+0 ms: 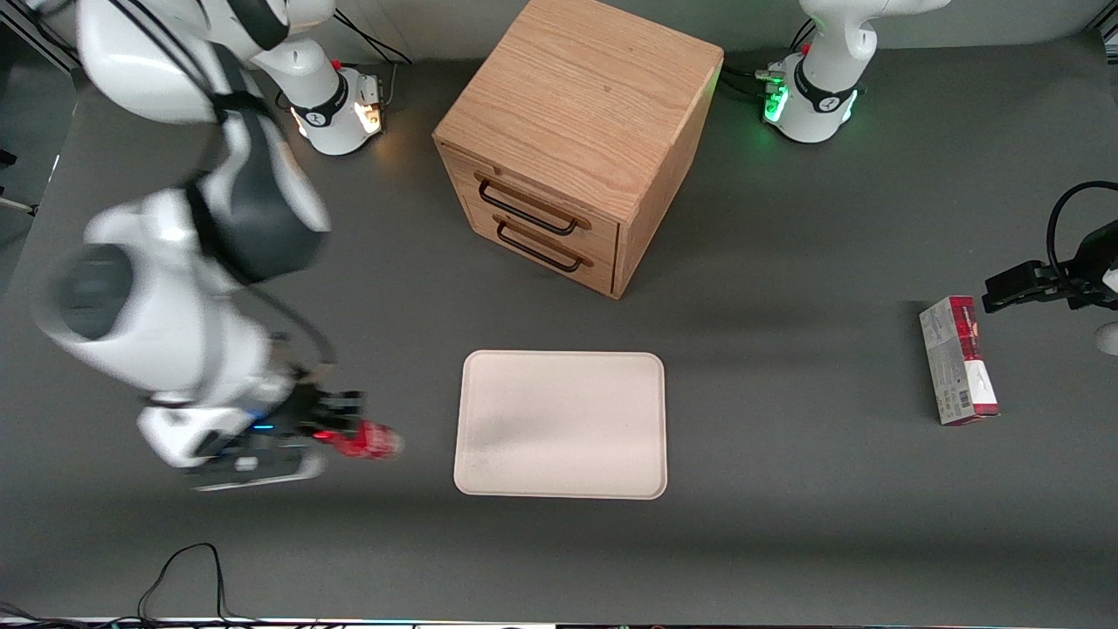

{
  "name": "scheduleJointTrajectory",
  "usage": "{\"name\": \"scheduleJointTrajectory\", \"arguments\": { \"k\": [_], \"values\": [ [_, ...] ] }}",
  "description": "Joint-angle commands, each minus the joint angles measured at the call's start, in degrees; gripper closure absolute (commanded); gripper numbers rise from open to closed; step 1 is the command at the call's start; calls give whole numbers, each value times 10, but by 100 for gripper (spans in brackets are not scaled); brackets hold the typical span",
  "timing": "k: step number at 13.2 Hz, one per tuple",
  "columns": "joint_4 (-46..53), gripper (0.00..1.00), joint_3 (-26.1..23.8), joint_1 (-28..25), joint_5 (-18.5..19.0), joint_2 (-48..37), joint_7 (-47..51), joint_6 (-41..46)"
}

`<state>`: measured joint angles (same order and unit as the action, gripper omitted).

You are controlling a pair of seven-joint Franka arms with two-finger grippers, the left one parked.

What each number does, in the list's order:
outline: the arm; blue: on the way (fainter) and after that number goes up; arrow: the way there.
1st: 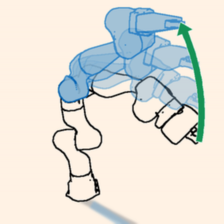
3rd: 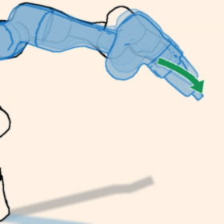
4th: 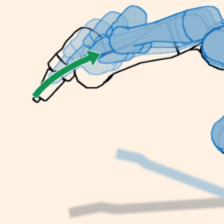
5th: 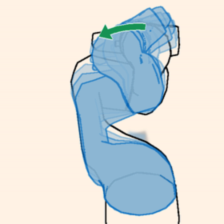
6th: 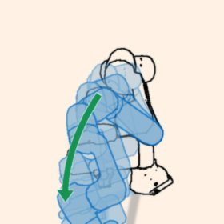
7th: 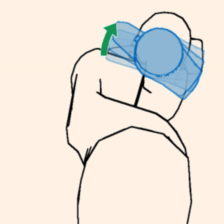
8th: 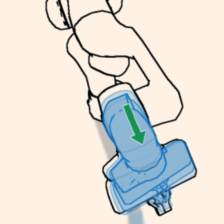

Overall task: Place coke bottle on tray
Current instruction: 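Lift the bottle and carry it over the cream tray, then lower the bottle onto the tray and open the right gripper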

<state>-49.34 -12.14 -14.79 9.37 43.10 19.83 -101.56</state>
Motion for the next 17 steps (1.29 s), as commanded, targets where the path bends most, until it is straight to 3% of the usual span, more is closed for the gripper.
{"name": "scheduleJointTrajectory", "arguments": {
  "k": [1,4,7,9,10,11,15,17],
  "values": [
    [11,85,-74,4,70,58,65,-56],
    [-14,84,-75,-4,114,95,66,-117],
    [-71,80,-75,1,115,107,84,-195],
    [-73,76,-75,2,113,109,84,-199],
    [-73,60,-75,2,113,109,85,-199],
    [-77,1,-75,2,114,109,88,-201],
    [-78,0,-75,4,108,91,102,-196],
    [-101,0,-75,17,92,37,115,-145]
  ]
}}
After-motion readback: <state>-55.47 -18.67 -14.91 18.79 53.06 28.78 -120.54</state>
